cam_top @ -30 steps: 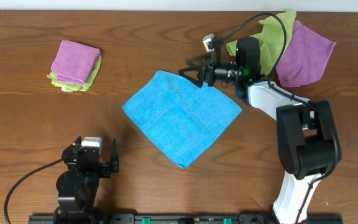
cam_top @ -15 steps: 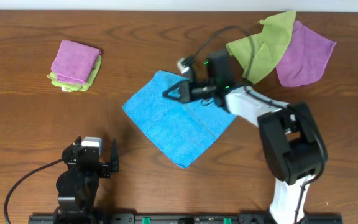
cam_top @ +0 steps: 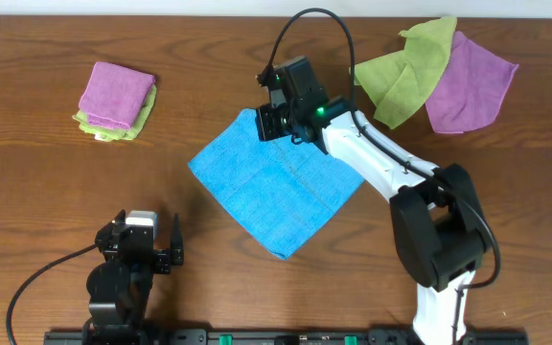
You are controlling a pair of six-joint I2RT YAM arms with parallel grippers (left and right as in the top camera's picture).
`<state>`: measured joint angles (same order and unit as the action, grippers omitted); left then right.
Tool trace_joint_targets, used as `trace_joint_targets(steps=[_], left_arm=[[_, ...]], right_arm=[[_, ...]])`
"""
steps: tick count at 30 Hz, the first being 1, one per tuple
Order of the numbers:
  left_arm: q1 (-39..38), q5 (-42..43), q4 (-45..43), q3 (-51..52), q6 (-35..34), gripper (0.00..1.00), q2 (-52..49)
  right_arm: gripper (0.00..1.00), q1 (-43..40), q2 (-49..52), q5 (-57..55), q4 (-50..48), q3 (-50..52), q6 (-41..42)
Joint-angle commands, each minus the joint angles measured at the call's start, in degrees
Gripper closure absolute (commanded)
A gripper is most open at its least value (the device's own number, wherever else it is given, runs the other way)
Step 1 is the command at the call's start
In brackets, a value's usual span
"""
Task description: Fold the cloth
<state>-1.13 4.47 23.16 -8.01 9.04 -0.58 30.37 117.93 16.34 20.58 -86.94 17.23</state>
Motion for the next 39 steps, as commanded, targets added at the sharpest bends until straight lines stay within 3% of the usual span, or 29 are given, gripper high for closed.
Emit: trace_joint_targets(steps=[1, 9, 18, 39], left_arm=[[0.4, -0.4, 0.2, 1.2, 0.0, 0.05, 0.3], [0.4, -0.4, 0.2, 1.2, 0.0, 0.05, 0.3], [0.4, -0.4, 0.2, 1.2, -0.1, 0.05, 0.3], [0.4, -0.4, 0.2, 1.2, 0.0, 0.05, 0.3]], right_arm=[[0.99, 0.7, 1.7, -2.9, -1.7, -0.3, -1.1], [0.98, 3.2, 5.9, -5.0, -7.1, -0.3, 1.4], [0.99, 6.4, 8.9, -6.1, -4.3, -0.3, 1.4], [0.98, 6.5, 8.9, -7.1, 33.1, -0.3, -7.3]])
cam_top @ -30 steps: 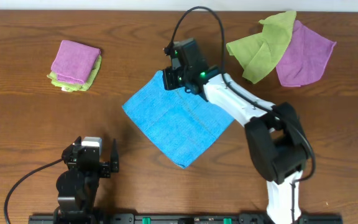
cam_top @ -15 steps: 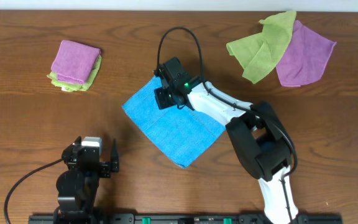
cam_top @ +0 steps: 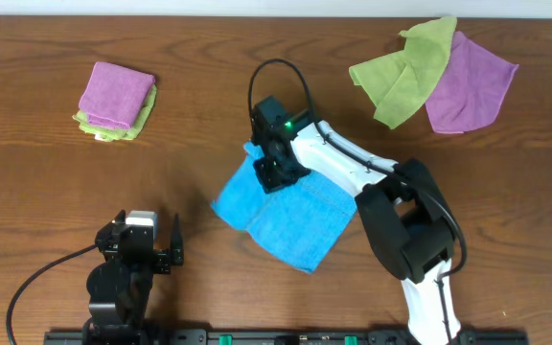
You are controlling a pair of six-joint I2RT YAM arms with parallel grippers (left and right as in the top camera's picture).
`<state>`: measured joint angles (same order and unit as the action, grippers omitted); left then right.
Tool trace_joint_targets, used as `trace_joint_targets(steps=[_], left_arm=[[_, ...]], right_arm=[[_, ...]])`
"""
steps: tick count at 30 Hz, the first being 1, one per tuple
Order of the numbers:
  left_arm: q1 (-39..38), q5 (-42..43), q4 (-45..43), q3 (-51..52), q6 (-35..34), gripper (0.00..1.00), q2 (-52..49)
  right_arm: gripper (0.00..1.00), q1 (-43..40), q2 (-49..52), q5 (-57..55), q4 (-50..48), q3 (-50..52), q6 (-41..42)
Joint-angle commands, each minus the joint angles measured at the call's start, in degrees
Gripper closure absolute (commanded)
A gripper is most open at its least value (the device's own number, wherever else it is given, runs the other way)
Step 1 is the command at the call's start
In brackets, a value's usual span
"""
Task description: Fold the cloth
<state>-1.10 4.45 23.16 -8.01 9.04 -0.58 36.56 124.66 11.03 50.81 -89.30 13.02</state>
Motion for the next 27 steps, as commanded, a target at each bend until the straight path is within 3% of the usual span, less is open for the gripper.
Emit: trace_joint_targets(steps=[1, 13, 22, 27], left_arm=[[0.3, -0.4, 0.2, 1.2, -0.1, 0.05, 0.3], [0.3, -0.4, 0.2, 1.2, 0.0, 0.05, 0.3], [0.3, -0.4, 0.2, 1.2, 0.0, 0.04, 0.3], [0.3, -0.4, 0.2, 1.2, 0.0, 0.05, 0.3]], right_arm=[[0.99, 0.3, 2.1, -2.1, 4.0, 2.0, -3.1], [0.98, 4.4, -4.4, -3.0, 10.7, 2.0, -6.3], [0.99, 7.5, -22.6, -4.9, 11.8, 2.0, -7.0], [0.99, 1.3, -32.8, -7.6, 13.9, 2.0, -4.9]])
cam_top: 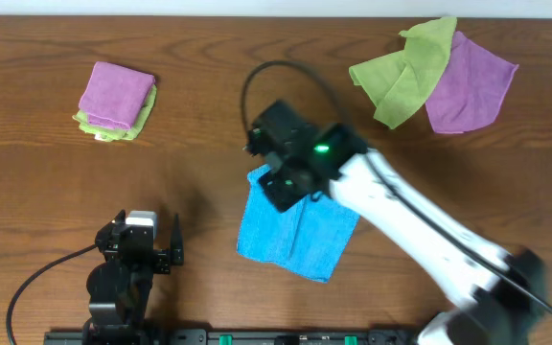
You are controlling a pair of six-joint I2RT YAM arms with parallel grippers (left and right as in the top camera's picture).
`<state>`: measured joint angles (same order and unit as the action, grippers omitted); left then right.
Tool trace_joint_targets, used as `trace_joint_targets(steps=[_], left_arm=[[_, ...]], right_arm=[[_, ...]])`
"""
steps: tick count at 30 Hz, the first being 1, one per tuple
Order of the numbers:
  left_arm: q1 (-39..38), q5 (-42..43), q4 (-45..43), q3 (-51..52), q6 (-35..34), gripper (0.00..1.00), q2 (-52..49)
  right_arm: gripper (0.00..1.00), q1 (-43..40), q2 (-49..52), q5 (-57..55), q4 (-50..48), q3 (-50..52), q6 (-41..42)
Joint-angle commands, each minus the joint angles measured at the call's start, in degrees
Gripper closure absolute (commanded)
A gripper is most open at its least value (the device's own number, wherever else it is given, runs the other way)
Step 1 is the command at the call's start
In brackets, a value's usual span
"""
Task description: Fold the cloth
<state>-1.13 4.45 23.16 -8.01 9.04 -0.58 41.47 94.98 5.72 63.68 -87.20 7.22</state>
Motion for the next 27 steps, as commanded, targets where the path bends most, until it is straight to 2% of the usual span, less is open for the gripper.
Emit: trace_joint_targets(steps=[1, 6, 12, 13, 15, 16, 18, 19, 21, 23, 24, 27], left_arm=[[0.4, -0.4, 0.2, 1.2, 0.0, 0.05, 0.3], [0.4, -0.4, 0.2, 1.2, -0.1, 0.04, 0.3], [0.3, 1.6, 0.1, 1.2, -1.3, 0.04, 0.3], [0.3, 4.9, 0.1, 1.2, -4.9, 0.05, 0.3], [0.3, 12.9, -0.7, 1.2, -16.5, 0.05, 0.3], [0.3, 19.8, -0.9, 1.2, -28.9, 0.05, 0.3], [0.4, 28.1, -0.7, 1.2, -41.1, 0.05, 0.3], [0.4, 28.7, -0.7, 1.2, -42.8, 0.04, 0.3], [0.4, 28.6, -1.7, 1.2, -45.6, 0.05, 0.3], [0.3, 29.1, -2.5, 1.2, -55.0, 0.04, 0.3], [0.3, 29.6, -2.5, 1.2, -58.0, 0.05, 0.3], [0.3, 33.9, -5.2, 1.2, -57.5, 0.05, 0.3]], right_arm=[[0.99, -5.7, -4.3, -2.3, 2.2, -0.1, 1.1], [0.99, -16.9, -8.6, 3.4, 10.8, -0.1, -1.3], [0.98, -20.8, -13.9, 8.5, 19.9, -0.1, -5.6], [0.98, -20.9, -15.4, 8.5, 20.9, -0.1, -5.6], [0.99, -21.1, -18.7, 8.5, 21.9, -0.1, -5.6], [0.99, -21.7, -21.9, 8.6, 22.8, -0.1, -5.7], [0.51, -22.1, -25.9, 11.8, 24.3, -0.1, -8.0], [0.41, -22.1, -28.0, 13.7, 25.2, -0.1, -9.2], [0.11, -22.1, -31.4, 14.4, 26.5, -0.1, -9.7], [0.01, -22.1, -34.9, 14.4, 27.8, -0.1, -10.2], [0.01, -22.1, -36.4, 14.4, 28.4, -0.1, -10.4], [0.01, -22.1, -39.3, 14.4, 29.6, -0.1, -11.0]])
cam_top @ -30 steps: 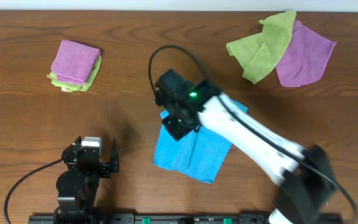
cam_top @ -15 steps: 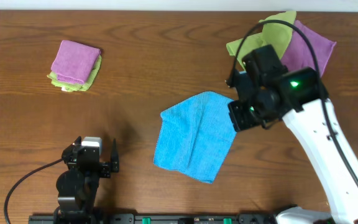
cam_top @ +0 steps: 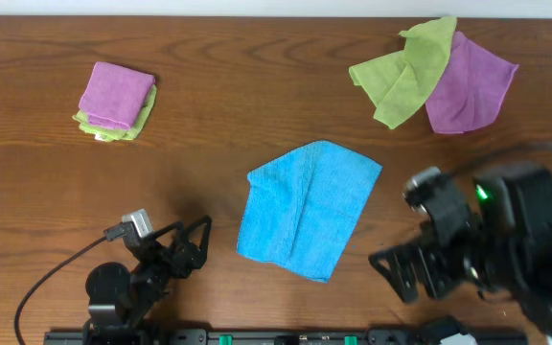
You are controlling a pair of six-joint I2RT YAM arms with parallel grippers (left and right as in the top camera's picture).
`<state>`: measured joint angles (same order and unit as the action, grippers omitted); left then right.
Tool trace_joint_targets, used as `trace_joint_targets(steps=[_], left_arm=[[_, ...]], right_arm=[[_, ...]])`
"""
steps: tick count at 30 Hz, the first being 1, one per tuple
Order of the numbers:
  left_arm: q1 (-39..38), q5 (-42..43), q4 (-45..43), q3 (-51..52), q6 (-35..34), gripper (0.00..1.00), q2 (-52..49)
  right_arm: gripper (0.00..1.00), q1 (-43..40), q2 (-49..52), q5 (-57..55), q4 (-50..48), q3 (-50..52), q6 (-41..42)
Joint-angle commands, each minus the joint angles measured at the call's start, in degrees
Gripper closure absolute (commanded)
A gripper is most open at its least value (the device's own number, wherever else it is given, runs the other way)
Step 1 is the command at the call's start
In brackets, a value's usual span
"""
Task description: Fold the cloth
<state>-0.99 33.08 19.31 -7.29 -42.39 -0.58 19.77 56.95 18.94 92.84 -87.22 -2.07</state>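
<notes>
The blue cloth (cam_top: 307,206) lies in the middle of the table as a rough upright rectangle. A crease runs down its middle and no gripper touches it. My right gripper (cam_top: 398,273) hovers to the cloth's near right, blurred. Its dark fingers look spread, with nothing between them. At the near left my left gripper (cam_top: 192,241) is open, angled toward the cloth and a short gap away from its lower left corner.
A folded pink cloth on a green one (cam_top: 115,99) sits at the far left. A loose green cloth (cam_top: 401,72) overlaps a loose purple cloth (cam_top: 470,91) at the far right. The table's near edge holds the arm bases.
My right gripper was over the cloth's upper left part and is now off it at the near right. The cloth lies free. My left gripper has turned toward the cloth.
The cloth first lay spread as a diamond, with my right gripper at its far corner. Then that corner was over the cloth's middle. Later the cloth was a narrower rectangle under the gripper. Now it lies folded over with both grippers clear of it.
</notes>
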Motion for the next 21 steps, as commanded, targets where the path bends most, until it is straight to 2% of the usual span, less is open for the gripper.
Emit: trace_joint_targets(steps=[1, 6, 9, 12, 21], left_arm=[[0.2, 6.8, -2.9, 0.5, -5.8, 0.04, 0.3], [-0.6, 8.6, -9.6, 0.9, -6.5, 0.03, -2.0], [-1.3, 7.9, -11.9, 0.9, -5.2, 0.03, -8.8], [-2.6, 8.8, -22.2, 0.9, -3.8, 0.03, -20.5], [-6.2, 10.4, -41.7, -3.5, 2.6, 0.04, -56.5]], right_arm=[[0.01, -0.3, -1.9, 1.2, 0.5, 0.0, -1.9], [0.01, -0.3, -2.2, 1.2, 0.4, 0.0, -1.9], [0.01, -0.3, -1.8, 1.2, -0.2, 0.0, -1.9], [0.01, -0.3, -1.6, 1.2, -0.5, 0.0, -1.9], [0.01, -0.3, -1.6, 1.2, -0.4, 0.0, -1.9]])
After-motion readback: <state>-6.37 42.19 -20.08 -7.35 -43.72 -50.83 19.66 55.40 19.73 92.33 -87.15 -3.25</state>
